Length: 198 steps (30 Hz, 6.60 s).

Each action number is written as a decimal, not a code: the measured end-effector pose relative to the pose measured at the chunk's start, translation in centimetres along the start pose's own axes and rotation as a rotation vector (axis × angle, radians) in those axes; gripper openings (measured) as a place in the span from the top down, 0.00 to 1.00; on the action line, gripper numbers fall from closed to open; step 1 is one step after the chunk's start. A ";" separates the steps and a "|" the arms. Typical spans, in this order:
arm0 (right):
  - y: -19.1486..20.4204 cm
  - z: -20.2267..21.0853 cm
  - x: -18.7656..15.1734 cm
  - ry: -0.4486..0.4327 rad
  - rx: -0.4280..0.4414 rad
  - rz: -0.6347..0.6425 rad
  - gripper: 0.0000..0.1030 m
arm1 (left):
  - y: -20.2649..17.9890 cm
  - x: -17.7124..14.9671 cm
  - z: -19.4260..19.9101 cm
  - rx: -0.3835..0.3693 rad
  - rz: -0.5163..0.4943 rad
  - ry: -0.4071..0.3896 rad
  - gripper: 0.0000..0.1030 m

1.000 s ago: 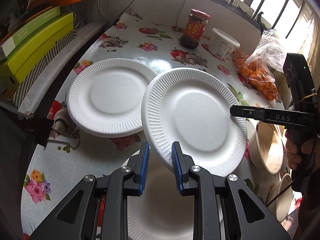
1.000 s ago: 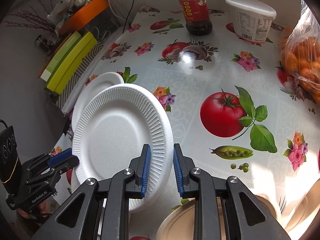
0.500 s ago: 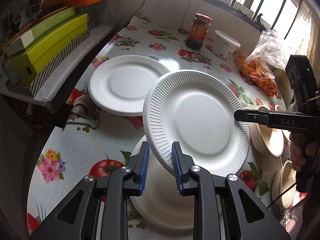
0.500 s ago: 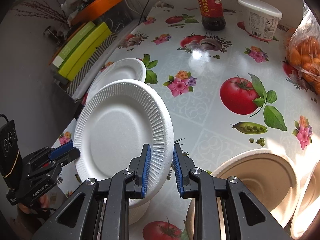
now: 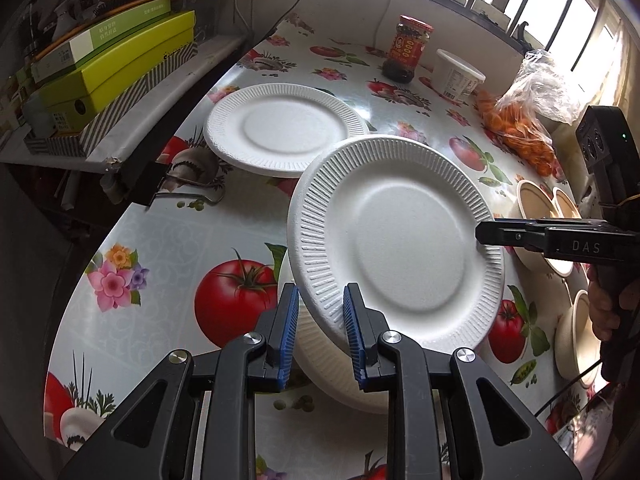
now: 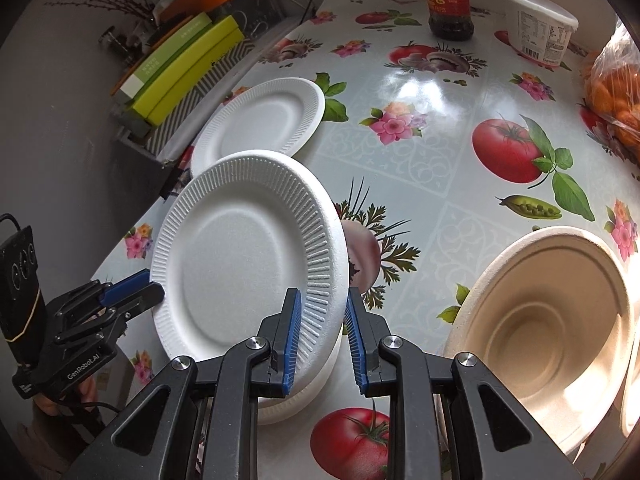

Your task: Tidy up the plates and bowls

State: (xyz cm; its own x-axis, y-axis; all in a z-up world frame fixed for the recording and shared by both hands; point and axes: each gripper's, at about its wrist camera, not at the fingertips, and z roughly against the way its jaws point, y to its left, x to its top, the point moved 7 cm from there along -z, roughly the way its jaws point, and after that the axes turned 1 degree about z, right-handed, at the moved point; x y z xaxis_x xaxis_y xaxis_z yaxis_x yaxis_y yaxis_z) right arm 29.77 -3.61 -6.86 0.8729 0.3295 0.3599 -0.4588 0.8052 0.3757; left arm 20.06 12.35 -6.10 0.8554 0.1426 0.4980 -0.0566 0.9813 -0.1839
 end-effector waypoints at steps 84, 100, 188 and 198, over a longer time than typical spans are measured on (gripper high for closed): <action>1.2 1.5 1.0 -0.062 -0.020 0.031 0.57 | 3.2 0.7 1.4 0.015 0.051 -0.048 0.75; 1.7 -0.8 7.3 -0.081 0.005 0.065 0.57 | 7.5 6.7 0.2 0.015 0.138 -0.087 0.75; 1.1 -4.9 12.3 -0.037 0.111 -0.106 0.84 | 9.1 11.2 -4.8 -0.109 0.270 -0.029 0.82; 1.7 -1.9 10.1 -0.062 0.124 -0.096 0.84 | 7.3 10.2 -1.8 -0.107 0.225 -0.070 0.82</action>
State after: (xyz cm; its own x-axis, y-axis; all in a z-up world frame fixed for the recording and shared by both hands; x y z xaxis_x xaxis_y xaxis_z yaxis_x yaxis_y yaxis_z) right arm 38.07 2.04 -4.19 0.9037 0.2196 0.3676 -0.3938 0.7635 0.5119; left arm 29.31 20.69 -3.89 0.7892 0.3685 0.4913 -0.1839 0.9051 -0.3835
